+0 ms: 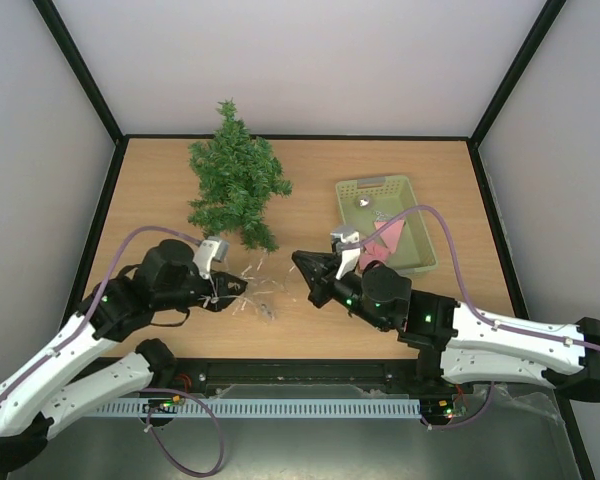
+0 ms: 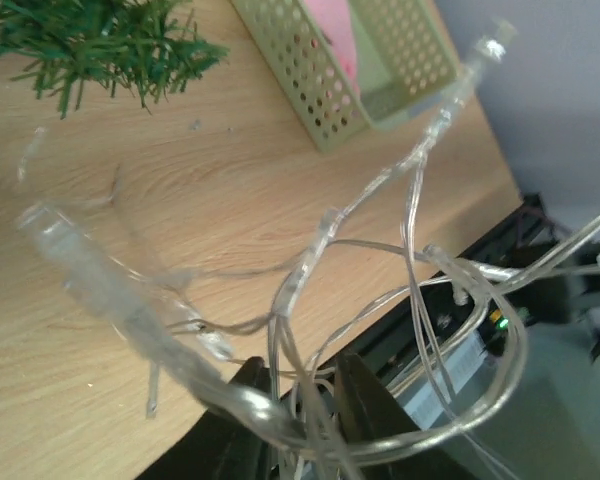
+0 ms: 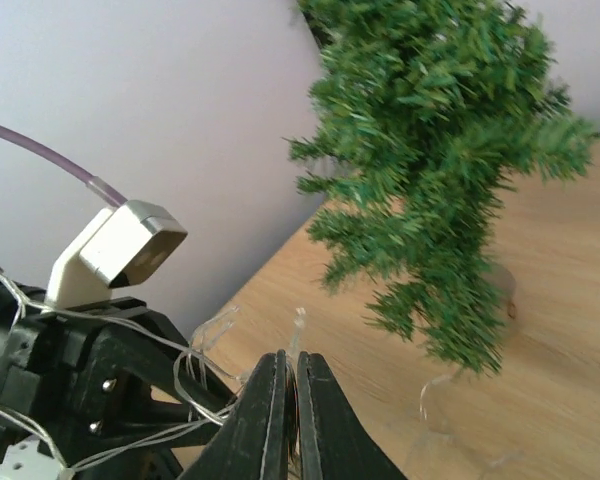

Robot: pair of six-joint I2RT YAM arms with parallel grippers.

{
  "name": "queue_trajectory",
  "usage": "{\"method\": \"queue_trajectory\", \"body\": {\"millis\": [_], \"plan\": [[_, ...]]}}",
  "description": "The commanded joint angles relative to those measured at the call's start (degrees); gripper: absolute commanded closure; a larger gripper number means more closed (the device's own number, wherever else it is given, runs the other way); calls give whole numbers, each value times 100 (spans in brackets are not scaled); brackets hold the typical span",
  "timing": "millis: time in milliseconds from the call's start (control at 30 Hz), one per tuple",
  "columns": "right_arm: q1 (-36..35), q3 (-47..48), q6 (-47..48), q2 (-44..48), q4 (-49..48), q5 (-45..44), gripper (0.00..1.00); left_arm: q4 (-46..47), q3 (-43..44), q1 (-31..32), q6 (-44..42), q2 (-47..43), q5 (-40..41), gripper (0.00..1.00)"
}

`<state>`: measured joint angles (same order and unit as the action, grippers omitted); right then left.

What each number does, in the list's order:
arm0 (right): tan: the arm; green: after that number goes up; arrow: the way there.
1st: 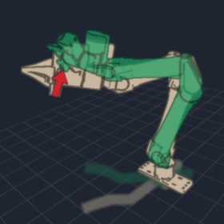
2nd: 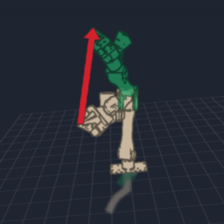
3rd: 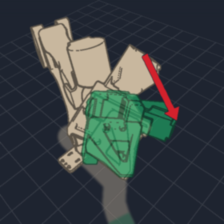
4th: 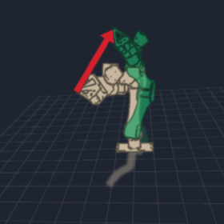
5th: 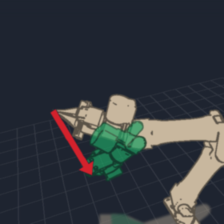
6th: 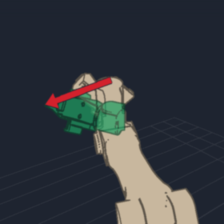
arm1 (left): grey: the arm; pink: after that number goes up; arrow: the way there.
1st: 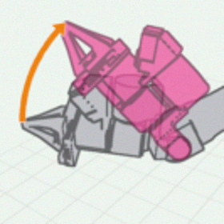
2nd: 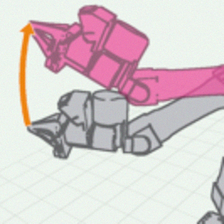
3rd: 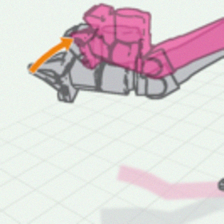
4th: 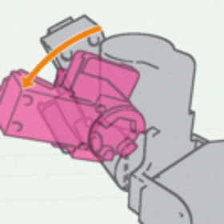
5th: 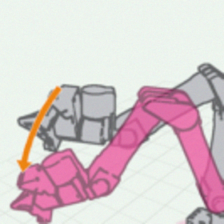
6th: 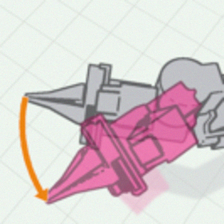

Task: Decorate the small christmas tree

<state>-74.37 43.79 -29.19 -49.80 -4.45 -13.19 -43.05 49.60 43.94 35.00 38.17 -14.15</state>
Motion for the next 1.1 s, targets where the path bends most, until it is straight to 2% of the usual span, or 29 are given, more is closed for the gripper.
{"method": "queue_trajectory", "body": {"millis": [0, 67, 100, 167, 200, 467, 700, 900, 1067], "plan": [[10, 357, -1014, -156, 1253, -1051, 98, 465, -188, -31, 33, 184, -506, 72], [11, 770, -1603, -442, 1962, -1453, 98, 613, -228, -34, 18, 276, -525, 64], [12, 876, -1583, -542, 2052, -1358, 98, 714, -256, -29, -3, 302, -554, 59], [11, 1071, -1646, -702, 2181, -1288, 98, 875, -298, -28, -28, 339, -533, 43], [10, 1141, -1639, -759, 2199, -1299, 98, 929, -322, -26, -14, 353, -494, 39], [204, 1408, -1628, -998, 2457, -2499, 98, 1433, -579, -29, 102, 701, -651, 36], [553, 1153, -1758, -669, 2247, -2754, 98, 1585, -736, 106, 304, 910, -564, 37], [690, 1012, -1952, -557, 2358, -3216, 98, 2070, -880, 817, 195, 730, 134, 35], [695, 1113, -1838, -443, 2218, -3121, 98, 2572, -1149, 1440, -49, 1165, 567, 37]]}}
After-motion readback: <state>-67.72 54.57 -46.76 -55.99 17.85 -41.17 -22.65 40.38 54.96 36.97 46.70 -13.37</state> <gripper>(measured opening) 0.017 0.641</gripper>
